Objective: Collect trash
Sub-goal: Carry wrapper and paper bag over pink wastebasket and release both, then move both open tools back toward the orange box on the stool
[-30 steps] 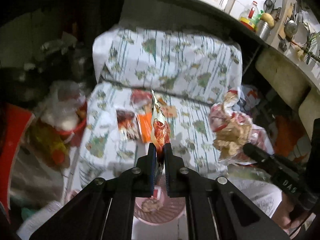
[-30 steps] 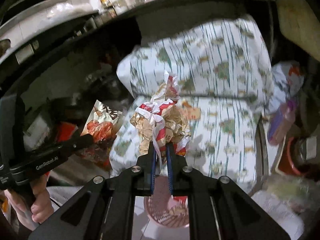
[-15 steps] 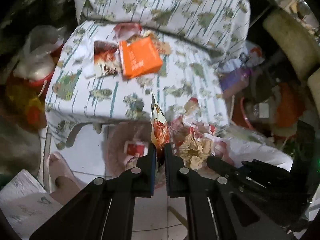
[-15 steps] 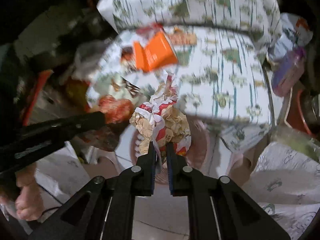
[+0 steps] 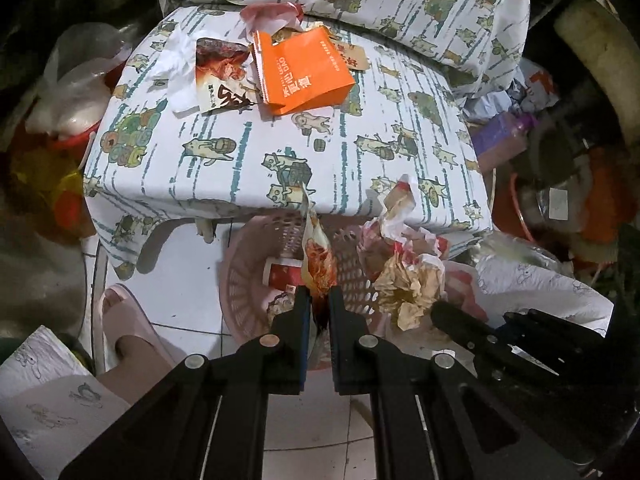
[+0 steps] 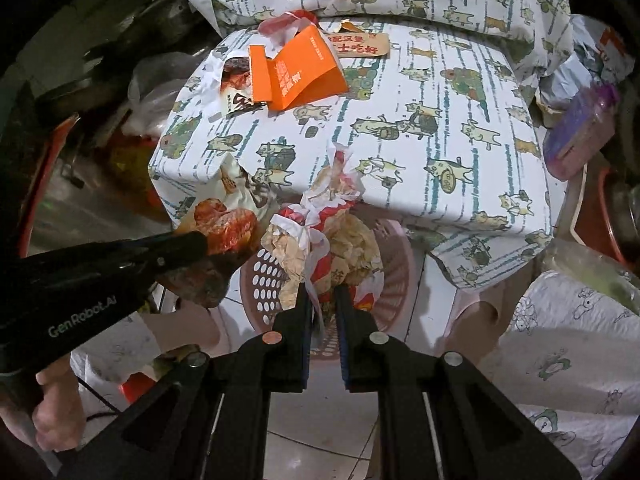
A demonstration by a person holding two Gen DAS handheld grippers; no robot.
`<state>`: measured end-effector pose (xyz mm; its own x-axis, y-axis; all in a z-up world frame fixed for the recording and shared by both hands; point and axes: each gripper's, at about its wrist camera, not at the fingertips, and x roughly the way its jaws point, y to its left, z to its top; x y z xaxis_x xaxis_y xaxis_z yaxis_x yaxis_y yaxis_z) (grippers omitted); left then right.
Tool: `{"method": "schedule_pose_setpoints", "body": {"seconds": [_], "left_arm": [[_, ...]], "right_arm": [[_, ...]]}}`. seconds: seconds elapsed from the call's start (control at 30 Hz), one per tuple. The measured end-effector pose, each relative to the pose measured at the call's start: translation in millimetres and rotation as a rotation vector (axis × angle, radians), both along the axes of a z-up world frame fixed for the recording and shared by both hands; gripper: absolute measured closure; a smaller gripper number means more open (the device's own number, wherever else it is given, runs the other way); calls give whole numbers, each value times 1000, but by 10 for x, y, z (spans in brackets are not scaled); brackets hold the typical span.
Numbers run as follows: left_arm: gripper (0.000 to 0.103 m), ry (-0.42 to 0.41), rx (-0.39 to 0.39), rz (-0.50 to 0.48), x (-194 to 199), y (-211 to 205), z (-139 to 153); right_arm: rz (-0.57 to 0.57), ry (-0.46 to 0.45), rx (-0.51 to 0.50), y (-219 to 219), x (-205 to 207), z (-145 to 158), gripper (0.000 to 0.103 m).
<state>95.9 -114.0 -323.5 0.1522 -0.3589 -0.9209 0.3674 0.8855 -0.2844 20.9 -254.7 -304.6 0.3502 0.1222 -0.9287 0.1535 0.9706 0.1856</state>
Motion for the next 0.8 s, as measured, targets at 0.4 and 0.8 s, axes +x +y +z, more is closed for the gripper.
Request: {"method": "schedule_pose_setpoints", "body": {"seconds": [0.4, 0.8], "left_arm": [[69, -31, 5, 56, 59, 104, 86], [69, -96, 19, 96, 100, 209, 240]], "right_arm": [[-32, -30, 13, -45, 3, 57, 77], [-29, -63, 12, -67, -29, 130, 77]]}}
